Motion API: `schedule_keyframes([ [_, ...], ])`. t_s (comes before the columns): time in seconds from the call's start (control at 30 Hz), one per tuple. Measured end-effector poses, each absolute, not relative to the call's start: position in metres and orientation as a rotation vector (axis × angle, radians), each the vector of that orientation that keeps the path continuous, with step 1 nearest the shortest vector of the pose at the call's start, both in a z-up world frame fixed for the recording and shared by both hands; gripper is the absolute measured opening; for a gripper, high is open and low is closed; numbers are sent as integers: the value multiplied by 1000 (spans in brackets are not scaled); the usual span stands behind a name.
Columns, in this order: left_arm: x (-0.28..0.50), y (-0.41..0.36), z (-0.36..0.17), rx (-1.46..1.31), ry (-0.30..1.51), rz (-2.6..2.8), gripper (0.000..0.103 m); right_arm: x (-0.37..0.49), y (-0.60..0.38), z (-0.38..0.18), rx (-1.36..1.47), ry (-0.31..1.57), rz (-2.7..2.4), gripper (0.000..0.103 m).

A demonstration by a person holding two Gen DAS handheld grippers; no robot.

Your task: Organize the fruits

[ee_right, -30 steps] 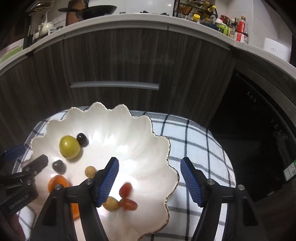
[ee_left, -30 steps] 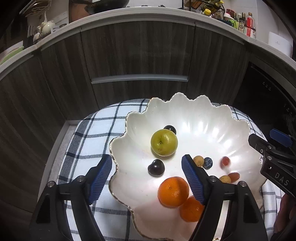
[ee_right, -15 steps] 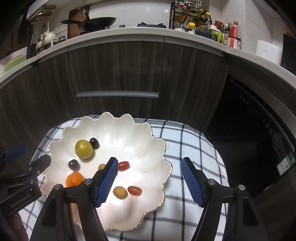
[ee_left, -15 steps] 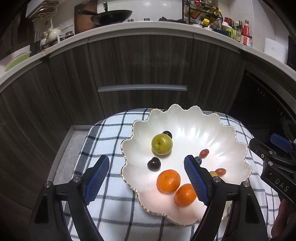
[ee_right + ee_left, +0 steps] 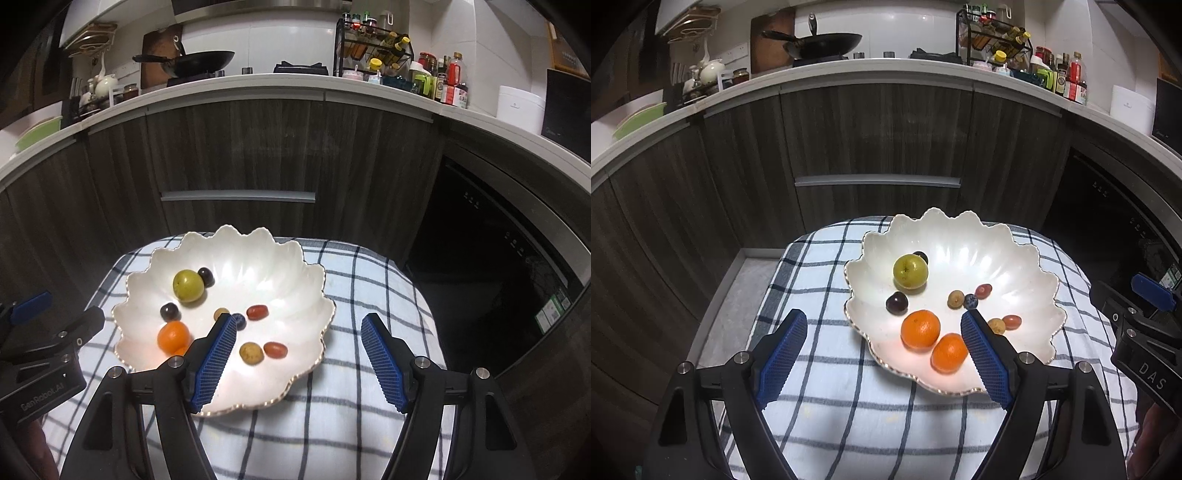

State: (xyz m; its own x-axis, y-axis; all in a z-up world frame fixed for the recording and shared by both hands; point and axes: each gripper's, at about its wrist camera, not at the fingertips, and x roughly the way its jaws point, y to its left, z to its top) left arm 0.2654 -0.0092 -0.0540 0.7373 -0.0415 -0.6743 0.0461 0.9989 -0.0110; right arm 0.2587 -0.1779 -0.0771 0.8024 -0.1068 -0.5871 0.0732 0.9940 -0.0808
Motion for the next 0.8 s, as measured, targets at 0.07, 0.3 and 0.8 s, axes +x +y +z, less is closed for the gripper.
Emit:
schedule_keyframes([
  [0.07,259,-10,-53,10,737,-50,86,252,-178,-76,-53,629,-97,71],
  [0.3,232,-9,-52,10,730,-53,87,225,-180,-77,-51,623,-102,71],
  [0.8,170,-10,-56,20,725,-60,87,168,-178,-83,-66,612,-90,71],
])
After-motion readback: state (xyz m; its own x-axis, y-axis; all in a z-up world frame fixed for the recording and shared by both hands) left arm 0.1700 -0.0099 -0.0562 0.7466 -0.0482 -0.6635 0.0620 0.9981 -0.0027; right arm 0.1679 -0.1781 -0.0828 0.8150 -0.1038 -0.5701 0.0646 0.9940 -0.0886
